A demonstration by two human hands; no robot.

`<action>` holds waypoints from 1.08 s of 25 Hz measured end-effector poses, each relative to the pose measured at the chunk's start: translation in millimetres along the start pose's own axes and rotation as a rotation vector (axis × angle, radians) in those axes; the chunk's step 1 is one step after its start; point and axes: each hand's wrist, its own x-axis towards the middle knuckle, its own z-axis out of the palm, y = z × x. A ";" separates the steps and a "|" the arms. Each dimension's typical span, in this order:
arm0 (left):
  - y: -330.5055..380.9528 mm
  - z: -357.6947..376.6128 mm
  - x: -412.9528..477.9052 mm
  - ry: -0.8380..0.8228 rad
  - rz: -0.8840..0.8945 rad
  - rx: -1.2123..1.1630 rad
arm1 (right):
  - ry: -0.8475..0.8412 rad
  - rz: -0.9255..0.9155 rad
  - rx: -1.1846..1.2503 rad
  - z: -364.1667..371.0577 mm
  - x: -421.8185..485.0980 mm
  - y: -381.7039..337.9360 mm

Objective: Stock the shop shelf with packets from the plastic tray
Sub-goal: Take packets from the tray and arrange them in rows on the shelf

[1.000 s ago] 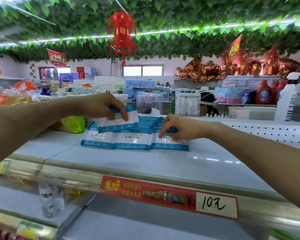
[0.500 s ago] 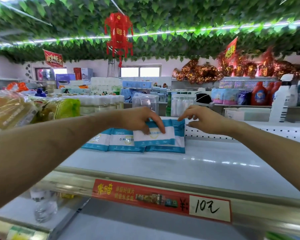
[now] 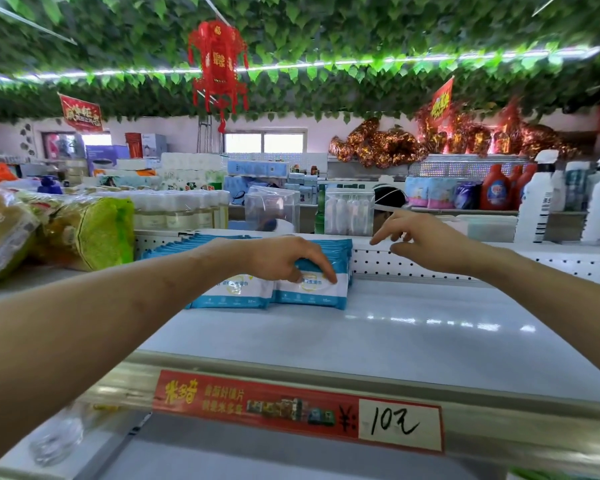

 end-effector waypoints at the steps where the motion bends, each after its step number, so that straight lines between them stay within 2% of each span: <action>1: -1.2 1.9 -0.5 0.016 0.007 0.011 | -0.005 -0.005 -0.001 0.5 0.3 -0.2; 6: -7.4 5.0 -3.2 0.084 -0.029 0.094 | -0.012 -0.051 -0.031 1.5 10.2 -10.8; 10: -7.2 -2.8 -21.1 0.103 -0.065 0.075 | -0.041 -0.125 -0.047 5.8 21.1 -35.9; 13: -13.6 -9.6 -53.5 0.178 -0.145 0.049 | -0.101 -0.193 -0.059 18.1 36.1 -67.7; 19: -37.3 -15.1 -181.7 0.326 -0.474 0.115 | -0.199 -0.413 -0.047 73.5 86.3 -166.8; 24: -34.2 4.3 -335.9 0.409 -0.786 0.197 | -0.253 -0.706 0.071 143.0 108.7 -299.4; 27: -18.4 35.4 -418.3 0.389 -0.988 0.217 | -0.313 -0.862 0.113 190.4 98.7 -380.9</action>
